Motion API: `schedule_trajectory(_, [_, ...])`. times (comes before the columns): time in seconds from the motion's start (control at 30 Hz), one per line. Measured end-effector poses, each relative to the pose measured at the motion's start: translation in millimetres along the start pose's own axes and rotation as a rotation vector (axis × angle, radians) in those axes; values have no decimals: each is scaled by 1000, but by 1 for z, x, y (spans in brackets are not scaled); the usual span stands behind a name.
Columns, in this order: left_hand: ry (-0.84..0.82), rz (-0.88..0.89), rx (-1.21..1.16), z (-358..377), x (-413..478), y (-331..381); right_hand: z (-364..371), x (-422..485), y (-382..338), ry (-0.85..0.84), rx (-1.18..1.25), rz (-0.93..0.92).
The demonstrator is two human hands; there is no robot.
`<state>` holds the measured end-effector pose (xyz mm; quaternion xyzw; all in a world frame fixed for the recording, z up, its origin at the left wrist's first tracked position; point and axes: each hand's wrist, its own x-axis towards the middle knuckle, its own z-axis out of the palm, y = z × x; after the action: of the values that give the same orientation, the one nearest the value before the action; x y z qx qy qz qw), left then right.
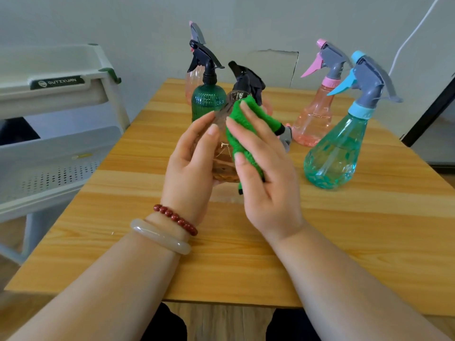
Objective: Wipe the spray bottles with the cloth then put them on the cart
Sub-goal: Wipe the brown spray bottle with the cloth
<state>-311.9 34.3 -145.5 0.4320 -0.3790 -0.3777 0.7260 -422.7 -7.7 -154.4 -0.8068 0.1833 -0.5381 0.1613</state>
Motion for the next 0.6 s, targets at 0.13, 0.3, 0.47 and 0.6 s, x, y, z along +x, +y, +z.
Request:
schedule_trajectory(0.13, [-57,60,62,-4,1,-3,-1,5,5,56,97,161])
schedule_trajectory(0.3, [-142,89,137,2,-1,-8,-12,4,10,114,163,367])
schedule_trajectory(0.47, [-127,108,160,-7,2,-7,-7,0,4,-35,34,25])
schedule_trajectory(0.6, [-200,147,222,-4,-1,-9,-13,9,10,130,175,401])
